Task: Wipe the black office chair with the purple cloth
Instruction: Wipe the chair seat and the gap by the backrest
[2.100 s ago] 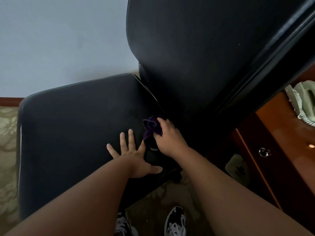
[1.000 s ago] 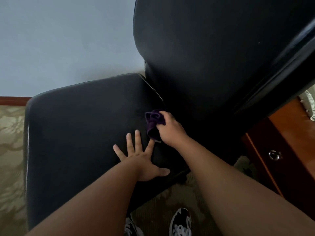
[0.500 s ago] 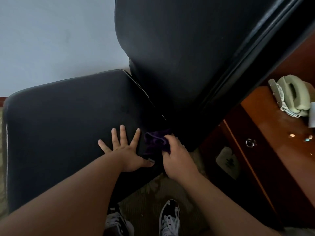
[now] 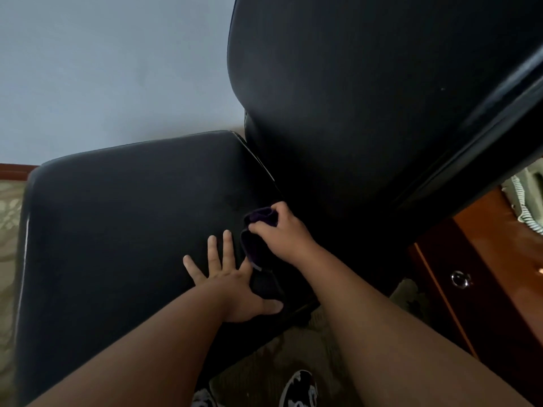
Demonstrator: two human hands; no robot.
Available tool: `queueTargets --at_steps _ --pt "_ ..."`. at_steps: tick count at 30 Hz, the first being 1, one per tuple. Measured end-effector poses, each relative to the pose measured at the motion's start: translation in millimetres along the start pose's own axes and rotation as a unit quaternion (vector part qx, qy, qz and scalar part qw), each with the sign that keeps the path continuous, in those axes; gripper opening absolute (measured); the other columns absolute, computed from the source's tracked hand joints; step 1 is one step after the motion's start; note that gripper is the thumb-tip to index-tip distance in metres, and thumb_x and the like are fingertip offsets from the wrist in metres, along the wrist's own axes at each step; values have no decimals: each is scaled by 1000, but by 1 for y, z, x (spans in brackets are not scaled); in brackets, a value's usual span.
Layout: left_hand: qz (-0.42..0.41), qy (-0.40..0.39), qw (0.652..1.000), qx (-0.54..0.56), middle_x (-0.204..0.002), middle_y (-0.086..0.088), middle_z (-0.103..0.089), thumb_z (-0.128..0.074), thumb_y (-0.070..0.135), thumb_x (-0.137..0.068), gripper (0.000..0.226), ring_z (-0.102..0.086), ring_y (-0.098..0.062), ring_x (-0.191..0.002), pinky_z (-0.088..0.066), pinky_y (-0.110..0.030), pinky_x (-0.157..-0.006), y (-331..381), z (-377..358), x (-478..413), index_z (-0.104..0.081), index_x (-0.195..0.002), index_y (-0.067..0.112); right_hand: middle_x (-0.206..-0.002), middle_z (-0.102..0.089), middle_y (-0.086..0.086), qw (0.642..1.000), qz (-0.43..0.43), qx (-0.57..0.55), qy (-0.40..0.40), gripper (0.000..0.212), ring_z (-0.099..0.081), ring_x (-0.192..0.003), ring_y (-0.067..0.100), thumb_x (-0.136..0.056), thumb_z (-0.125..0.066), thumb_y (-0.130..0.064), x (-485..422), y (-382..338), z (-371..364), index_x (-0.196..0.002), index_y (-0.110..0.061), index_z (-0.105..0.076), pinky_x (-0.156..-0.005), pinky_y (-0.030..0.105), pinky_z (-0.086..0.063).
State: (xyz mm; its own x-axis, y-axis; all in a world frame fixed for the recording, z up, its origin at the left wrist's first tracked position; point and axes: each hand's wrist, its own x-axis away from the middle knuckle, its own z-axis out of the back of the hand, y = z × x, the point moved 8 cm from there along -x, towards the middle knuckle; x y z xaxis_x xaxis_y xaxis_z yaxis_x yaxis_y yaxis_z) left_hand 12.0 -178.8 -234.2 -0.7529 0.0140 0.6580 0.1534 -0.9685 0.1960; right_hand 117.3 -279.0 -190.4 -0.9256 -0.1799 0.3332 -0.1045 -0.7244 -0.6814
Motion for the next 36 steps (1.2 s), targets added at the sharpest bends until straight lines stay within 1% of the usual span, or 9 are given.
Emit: queueTargets --at_steps 2,4,9,11,13,16,22,32,36 --pt "3 -1 1000 -1 -129 -5 63 -44 93 -58 122 60 -33 -116 29 -72 -92 -1 -1 -2 29 -143 45 -126 -57 -4 1000 6 -4 6 81 -54 -119 25 -59 -63 -79 -15 -9 0 -123 -31 -49 -101 46 -47" --pt "9 2 1000 -6 -128 -5 63 -43 94 -56 125 59 -33 -116 29 -72 -92 -2 -2 -4 34 -140 44 -129 -57 -3 1000 15 4 6 86 -54 -121 25 -57 -67 -81 -28 -17 -1 -123 -30 -50 -103 46 -47" --pt "15 4 1000 -7 -129 -5 63 -44 94 -56 124 59 -33 -117 28 -72 -93 -1 -2 -4 41 -132 46 -117 -61 -4 999 38 21 9 55 -59 -110 21 -73 -78 -56 -45 -18 2 -111 -28 -51 -93 36 -49" --pt "17 0 1000 -6 -128 -5 63 -45 93 -57 124 58 -33 -117 28 -73 -93 -1 -1 -3 40 -133 45 -111 -61 -4 999 46 13 16 45 -60 -105 21 -78 -76 -45 -42 -16 5 -110 -25 -51 -84 32 -47" --pt "18 -3 1000 -9 -129 -5 63 -45 93 -58 124 58 -33 -118 27 -73 -94 -1 -1 -2 37 -137 44 -111 -62 -1 998 56 25 29 39 -61 -103 23 -81 -71 -40 -34 -15 6 -110 -22 -50 -84 33 -48" --pt "18 -5 1000 -12 -130 -6 62 -46 93 -59 125 58 -33 -119 26 -73 -95 -1 0 1 31 -143 41 -110 -62 1 996 59 47 48 38 -60 -100 24 -80 -66 -43 -11 -6 6 -107 -24 -48 -86 37 -51" --pt "1 -2 1000 -7 -130 -6 62 -46 92 -60 123 58 -34 -118 26 -73 -95 -2 -1 2 28 -145 42 -97 -60 -4 994 45 63 72 47 -59 -90 22 -69 -57 -62 36 23 8 -98 -28 -44 -78 38 -51" --pt "-7 8 1000 -6 -129 -5 64 -43 94 -57 123 60 -34 -115 33 -70 -87 -3 -3 -7 25 -147 42 -129 -53 5 993 6 88 73 69 -52 -120 30 -69 -59 -58 -36 -24 -5 -124 -17 -48 -102 46 -44" --pt "-5 10 1000 3 -123 -3 67 -42 95 -54 126 62 -32 -112 36 -69 -85 -4 -6 -10 37 -138 45 -139 -48 5 995 -1 85 56 77 -48 -126 30 -68 -63 -56 -71 -46 -8 -133 -18 -45 -105 47 -41"
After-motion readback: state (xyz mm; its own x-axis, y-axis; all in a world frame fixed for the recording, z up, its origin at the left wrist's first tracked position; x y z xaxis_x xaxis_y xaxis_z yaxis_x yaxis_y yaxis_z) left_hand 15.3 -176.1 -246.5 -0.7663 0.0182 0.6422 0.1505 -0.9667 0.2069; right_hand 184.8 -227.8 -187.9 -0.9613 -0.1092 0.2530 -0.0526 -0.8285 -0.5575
